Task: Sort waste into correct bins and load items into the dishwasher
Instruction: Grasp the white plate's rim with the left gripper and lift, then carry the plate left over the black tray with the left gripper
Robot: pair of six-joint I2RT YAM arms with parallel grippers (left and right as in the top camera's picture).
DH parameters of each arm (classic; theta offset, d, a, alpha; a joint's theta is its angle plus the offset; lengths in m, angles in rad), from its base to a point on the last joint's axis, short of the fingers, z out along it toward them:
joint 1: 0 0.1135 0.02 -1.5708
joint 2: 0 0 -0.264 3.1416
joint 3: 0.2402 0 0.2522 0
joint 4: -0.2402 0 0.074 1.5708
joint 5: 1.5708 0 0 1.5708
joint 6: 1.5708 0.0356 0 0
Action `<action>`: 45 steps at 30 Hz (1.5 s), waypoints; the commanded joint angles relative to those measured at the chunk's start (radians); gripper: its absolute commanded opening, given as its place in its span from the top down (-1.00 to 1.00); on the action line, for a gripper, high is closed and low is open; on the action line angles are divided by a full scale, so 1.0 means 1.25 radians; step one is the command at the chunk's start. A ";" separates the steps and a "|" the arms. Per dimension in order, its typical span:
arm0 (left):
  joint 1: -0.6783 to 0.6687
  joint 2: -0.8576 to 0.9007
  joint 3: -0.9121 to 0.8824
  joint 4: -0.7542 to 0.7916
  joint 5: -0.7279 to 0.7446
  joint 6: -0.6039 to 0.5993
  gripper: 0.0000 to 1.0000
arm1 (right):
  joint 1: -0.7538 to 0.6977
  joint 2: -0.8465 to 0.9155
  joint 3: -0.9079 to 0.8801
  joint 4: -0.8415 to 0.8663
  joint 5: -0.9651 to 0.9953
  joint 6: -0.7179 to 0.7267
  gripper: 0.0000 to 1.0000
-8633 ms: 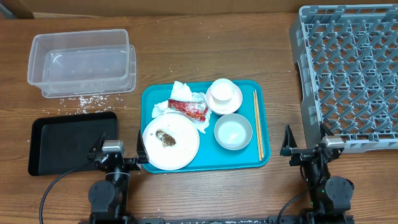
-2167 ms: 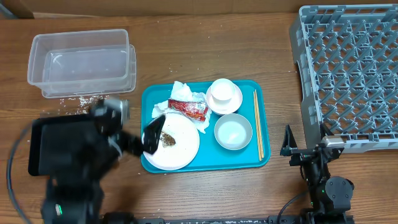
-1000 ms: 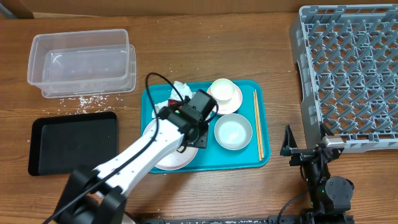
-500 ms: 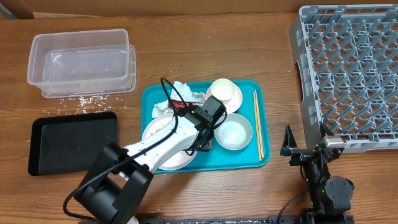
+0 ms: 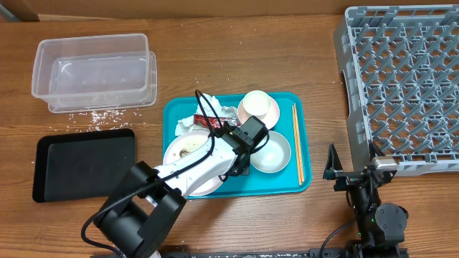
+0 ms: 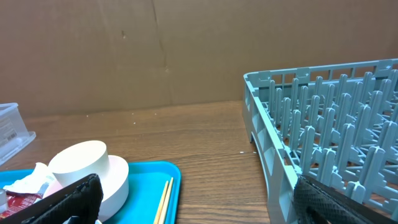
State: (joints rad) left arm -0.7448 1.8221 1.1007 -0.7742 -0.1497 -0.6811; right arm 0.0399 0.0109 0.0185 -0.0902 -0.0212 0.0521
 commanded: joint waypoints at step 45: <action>0.309 0.011 0.411 -0.460 -0.130 -0.024 0.92 | -0.002 -0.006 -0.008 0.005 0.004 0.001 -1.00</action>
State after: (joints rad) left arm -0.4526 1.8282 1.5898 -1.3464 -0.3004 -0.7010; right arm 0.0399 0.0109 0.0185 -0.0902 -0.0212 0.0521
